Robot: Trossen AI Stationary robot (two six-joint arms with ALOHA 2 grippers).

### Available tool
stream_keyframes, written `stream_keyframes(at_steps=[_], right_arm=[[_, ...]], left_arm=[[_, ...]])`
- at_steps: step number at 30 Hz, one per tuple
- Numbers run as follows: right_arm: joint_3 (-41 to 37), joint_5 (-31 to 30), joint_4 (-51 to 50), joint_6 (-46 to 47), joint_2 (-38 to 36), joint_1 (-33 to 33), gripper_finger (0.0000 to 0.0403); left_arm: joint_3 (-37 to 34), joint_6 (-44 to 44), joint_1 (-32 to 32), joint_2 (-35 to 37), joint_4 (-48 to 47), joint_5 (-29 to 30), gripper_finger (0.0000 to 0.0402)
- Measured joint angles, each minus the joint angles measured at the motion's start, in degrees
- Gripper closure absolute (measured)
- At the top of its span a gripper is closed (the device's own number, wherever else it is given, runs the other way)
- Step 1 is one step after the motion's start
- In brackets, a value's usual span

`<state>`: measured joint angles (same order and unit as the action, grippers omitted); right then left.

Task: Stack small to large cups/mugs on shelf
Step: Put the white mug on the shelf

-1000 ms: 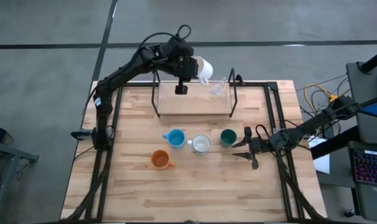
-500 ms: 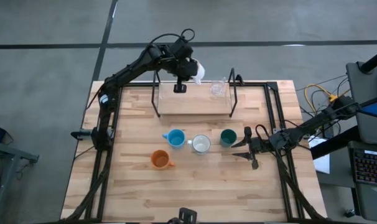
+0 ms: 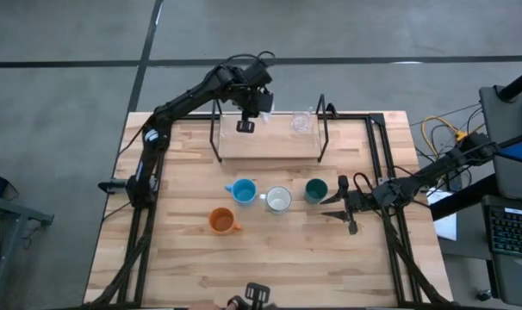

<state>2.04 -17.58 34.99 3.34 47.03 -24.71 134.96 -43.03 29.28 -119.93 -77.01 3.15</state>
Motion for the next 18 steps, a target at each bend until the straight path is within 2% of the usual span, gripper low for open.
stream_keyframes(at_steps=[18], right_arm=[[0.0, 0.0, -0.1, 0.3, 0.0, 0.0, 0.0252]], left_arm=[[0.0, 0.4, 0.7, -1.1, -7.5, 0.2, 0.0401]])
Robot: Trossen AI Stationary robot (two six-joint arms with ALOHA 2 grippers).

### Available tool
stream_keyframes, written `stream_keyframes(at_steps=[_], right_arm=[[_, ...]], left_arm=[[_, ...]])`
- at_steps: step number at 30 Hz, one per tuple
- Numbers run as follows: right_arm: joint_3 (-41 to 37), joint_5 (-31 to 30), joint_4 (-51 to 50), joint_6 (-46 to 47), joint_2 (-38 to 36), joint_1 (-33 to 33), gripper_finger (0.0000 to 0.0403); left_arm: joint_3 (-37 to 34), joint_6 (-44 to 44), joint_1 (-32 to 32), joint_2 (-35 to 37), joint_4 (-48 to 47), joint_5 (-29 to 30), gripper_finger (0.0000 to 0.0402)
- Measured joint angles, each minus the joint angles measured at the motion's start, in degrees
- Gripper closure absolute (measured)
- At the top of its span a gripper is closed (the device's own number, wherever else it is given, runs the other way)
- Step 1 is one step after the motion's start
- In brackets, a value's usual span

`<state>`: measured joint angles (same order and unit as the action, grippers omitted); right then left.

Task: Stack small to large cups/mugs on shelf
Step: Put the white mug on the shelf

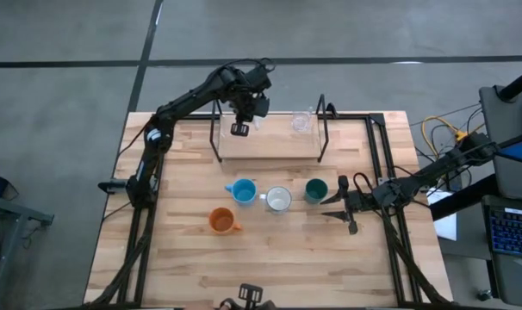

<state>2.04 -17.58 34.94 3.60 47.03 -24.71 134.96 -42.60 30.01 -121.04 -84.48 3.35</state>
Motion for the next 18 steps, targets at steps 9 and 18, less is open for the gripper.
stream_keyframes(at_steps=[9, 18], right_arm=[[0.0, 0.0, 0.0, 0.5, 0.0, 0.0, 0.0252], [0.0, 0.0, 0.0, 0.5, 0.0, 0.0, 0.0252]], left_arm=[[-0.1, 0.4, 1.5, -0.2, -1.4, -2.8, 0.0401], [-0.1, 2.6, 3.1, -0.2, -3.2, -4.8, 0.0401]])
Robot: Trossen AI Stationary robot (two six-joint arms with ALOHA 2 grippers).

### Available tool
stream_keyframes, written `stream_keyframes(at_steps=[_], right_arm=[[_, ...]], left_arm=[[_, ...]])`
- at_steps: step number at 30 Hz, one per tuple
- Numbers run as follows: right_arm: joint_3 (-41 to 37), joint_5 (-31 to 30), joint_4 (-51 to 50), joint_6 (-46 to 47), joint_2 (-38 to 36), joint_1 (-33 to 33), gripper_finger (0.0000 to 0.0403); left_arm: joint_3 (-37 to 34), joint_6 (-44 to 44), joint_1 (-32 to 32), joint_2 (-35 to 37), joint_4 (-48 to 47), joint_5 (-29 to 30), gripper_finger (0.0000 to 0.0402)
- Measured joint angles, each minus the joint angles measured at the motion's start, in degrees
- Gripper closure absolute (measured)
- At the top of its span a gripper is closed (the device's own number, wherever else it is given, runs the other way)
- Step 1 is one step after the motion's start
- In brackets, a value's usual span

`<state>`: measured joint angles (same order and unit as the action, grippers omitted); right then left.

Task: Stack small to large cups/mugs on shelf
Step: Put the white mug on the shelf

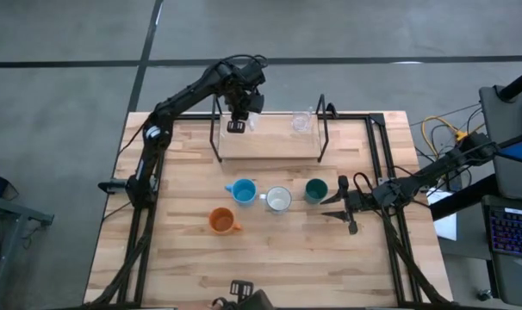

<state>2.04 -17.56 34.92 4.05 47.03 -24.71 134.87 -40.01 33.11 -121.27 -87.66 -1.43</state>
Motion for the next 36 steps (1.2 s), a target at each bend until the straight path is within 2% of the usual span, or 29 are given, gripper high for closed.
stream_keyframes(at_steps=[19, 36], right_arm=[[0.0, 0.0, 0.0, 0.0, 0.0, 0.0, 0.0252], [0.0, 0.0, -0.4, 0.4, 0.0, 0.0, 0.0252]], left_arm=[[-0.3, 3.6, 4.8, -0.2, -0.2, -5.8, 0.0401], [-0.4, 5.3, 7.1, -5.4, -1.6, -6.0, 0.0401]])
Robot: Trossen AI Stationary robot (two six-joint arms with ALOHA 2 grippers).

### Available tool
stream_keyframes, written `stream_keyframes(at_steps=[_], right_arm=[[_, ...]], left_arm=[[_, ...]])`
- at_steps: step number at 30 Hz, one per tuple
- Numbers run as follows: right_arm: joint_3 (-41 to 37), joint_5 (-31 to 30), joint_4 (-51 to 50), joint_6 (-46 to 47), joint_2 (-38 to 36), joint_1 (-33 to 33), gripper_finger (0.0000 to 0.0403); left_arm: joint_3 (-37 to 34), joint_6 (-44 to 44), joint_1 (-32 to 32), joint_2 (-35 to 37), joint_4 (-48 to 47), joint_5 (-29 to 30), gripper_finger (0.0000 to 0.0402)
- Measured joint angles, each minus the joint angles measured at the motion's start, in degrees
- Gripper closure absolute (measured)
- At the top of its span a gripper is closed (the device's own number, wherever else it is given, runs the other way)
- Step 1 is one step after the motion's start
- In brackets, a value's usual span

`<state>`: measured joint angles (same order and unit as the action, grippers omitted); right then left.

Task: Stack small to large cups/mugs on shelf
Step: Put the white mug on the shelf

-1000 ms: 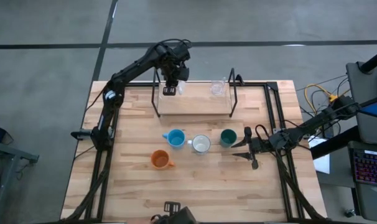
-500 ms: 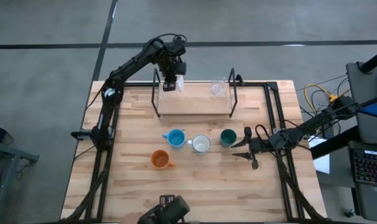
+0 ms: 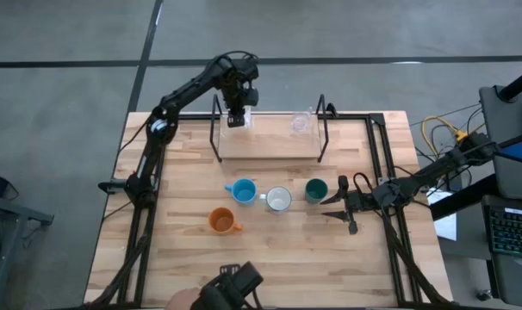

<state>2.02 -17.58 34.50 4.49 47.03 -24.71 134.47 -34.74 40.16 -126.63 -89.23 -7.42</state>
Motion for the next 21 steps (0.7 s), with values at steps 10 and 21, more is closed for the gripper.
stream_keyframes(at_steps=[10, 21], right_arm=[[0.0, 0.0, 0.0, 0.4, 0.0, 0.0, 0.0252], [0.0, -0.2, 0.0, 0.5, 0.0, 0.0, 0.0252]], left_arm=[[-0.1, 3.3, 0.0, -0.3, 1.3, 0.8, 0.0401], [-1.3, 4.1, 0.0, -0.2, 1.9, 1.7, 0.0401]])
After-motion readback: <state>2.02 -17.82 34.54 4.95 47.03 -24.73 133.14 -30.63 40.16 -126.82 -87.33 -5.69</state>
